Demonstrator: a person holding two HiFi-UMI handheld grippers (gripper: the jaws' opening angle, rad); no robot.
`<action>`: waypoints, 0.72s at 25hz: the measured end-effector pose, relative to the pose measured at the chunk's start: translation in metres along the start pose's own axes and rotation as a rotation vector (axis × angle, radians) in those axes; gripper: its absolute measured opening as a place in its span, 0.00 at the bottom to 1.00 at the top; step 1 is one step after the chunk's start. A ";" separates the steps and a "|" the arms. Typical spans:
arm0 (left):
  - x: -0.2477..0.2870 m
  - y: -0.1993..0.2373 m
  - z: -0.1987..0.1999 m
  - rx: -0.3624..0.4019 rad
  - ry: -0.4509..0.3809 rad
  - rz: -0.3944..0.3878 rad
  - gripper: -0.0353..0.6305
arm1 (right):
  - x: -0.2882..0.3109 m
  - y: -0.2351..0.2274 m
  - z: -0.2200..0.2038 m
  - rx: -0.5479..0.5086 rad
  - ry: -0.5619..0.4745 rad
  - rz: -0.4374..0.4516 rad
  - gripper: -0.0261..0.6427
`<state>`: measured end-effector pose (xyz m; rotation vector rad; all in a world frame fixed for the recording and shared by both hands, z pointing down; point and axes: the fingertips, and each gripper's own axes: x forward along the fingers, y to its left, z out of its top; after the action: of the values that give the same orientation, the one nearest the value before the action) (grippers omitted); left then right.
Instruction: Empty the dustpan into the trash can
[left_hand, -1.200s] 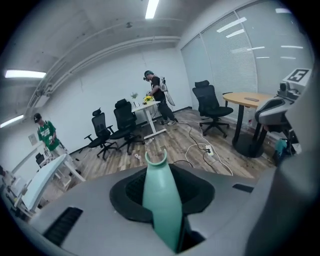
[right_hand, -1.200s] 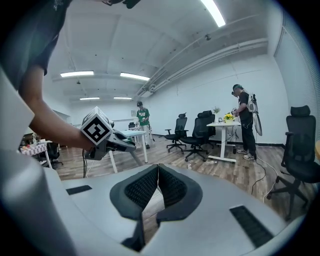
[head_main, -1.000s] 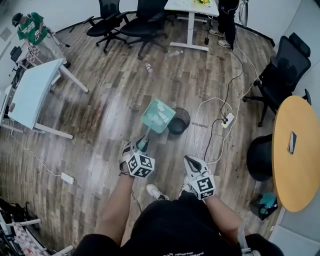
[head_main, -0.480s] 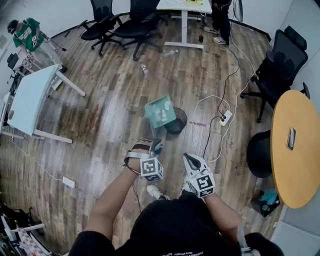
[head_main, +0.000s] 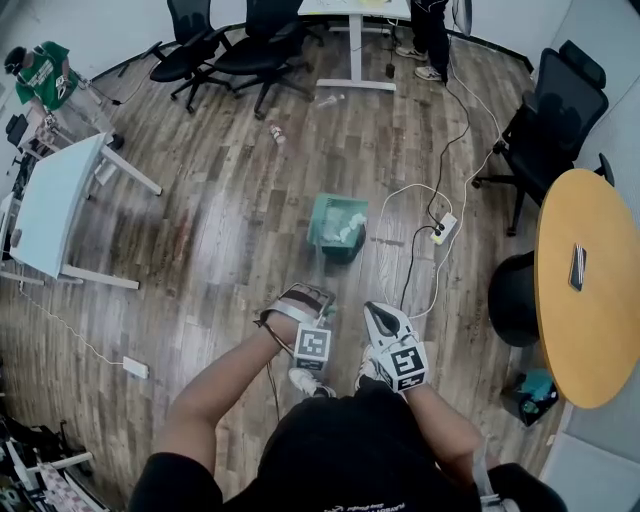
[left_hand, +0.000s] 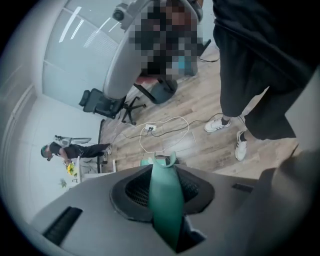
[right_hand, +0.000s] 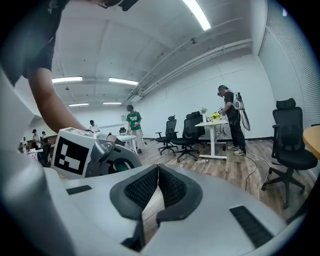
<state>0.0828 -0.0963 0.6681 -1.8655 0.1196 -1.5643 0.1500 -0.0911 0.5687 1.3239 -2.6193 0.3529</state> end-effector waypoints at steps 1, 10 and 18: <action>0.000 -0.002 0.003 0.017 0.001 -0.009 0.21 | -0.001 -0.002 0.000 0.003 -0.001 -0.004 0.08; 0.008 -0.025 0.008 0.243 0.051 -0.079 0.21 | -0.013 -0.021 -0.005 0.019 0.001 -0.031 0.08; 0.013 -0.050 0.018 0.466 0.061 -0.149 0.21 | -0.018 -0.023 -0.008 0.017 -0.008 -0.030 0.08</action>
<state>0.0847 -0.0567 0.7065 -1.4872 -0.3376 -1.5841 0.1797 -0.0886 0.5744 1.3720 -2.6057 0.3670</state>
